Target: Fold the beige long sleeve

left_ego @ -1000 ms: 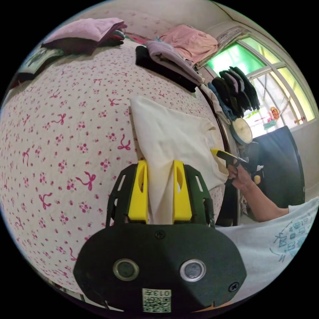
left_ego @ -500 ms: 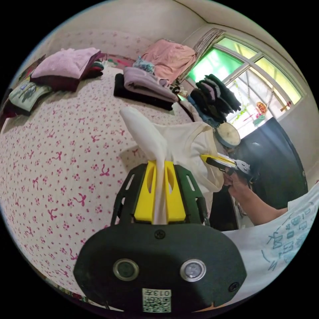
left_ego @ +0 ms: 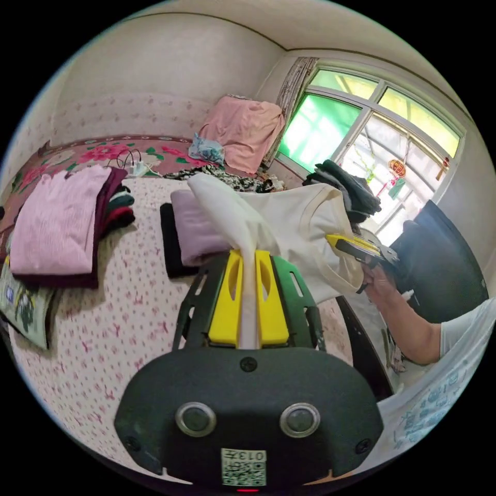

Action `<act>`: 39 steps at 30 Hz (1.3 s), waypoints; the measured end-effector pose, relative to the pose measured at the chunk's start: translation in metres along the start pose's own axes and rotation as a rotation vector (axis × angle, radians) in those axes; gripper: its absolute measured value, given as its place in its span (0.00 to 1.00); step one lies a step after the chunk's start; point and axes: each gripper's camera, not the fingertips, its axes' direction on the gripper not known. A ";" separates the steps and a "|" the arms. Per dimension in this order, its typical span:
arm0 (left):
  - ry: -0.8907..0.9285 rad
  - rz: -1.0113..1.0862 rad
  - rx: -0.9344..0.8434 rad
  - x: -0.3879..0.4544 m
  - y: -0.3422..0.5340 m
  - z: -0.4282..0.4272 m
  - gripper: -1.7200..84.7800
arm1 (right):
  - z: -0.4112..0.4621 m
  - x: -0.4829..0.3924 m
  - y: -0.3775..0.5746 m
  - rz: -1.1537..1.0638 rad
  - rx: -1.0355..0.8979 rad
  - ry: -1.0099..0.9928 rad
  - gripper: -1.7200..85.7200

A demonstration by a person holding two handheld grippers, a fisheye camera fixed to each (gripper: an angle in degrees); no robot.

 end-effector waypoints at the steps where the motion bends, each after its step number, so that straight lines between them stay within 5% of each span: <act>1: -0.017 0.000 0.003 -0.003 -0.024 0.013 0.06 | 0.007 0.005 -0.010 -0.012 0.006 0.004 0.03; 10: -0.161 0.001 -0.077 -0.028 -0.147 0.120 0.07 | 0.130 0.077 -0.125 -0.013 -0.042 -0.004 0.05; 15: -0.231 -0.104 -0.145 -0.056 -0.136 0.177 0.10 | 0.221 0.106 -0.128 0.056 -0.266 0.033 0.11; 18: -0.131 -0.188 -0.028 -0.062 -0.115 0.164 0.09 | 0.214 0.121 -0.119 0.101 -0.177 -0.067 0.12; 22: -0.367 -0.074 0.050 -0.030 -0.101 0.130 0.05 | 0.182 0.114 -0.121 0.070 -0.053 0.011 0.10; 28: -0.501 0.216 -0.025 0.051 -0.124 0.187 0.03 | 0.183 0.003 -0.138 -0.351 0.131 0.122 0.03; 30: -0.559 0.235 -0.165 0.053 -0.118 0.223 0.03 | 0.229 -0.012 -0.140 -0.385 -0.060 0.137 0.02; 32: -0.573 0.258 -0.122 0.058 -0.105 0.232 0.02 | 0.265 -0.006 -0.136 -0.359 -0.236 0.018 0.02; 35: -0.580 0.238 -0.119 0.069 -0.111 0.219 0.02 | 0.258 -0.003 -0.149 -0.318 -0.227 -0.018 0.02; 39: -0.719 0.288 0.035 0.089 -0.108 0.206 0.02 | 0.232 -0.016 -0.176 -0.312 0.053 0.147 0.02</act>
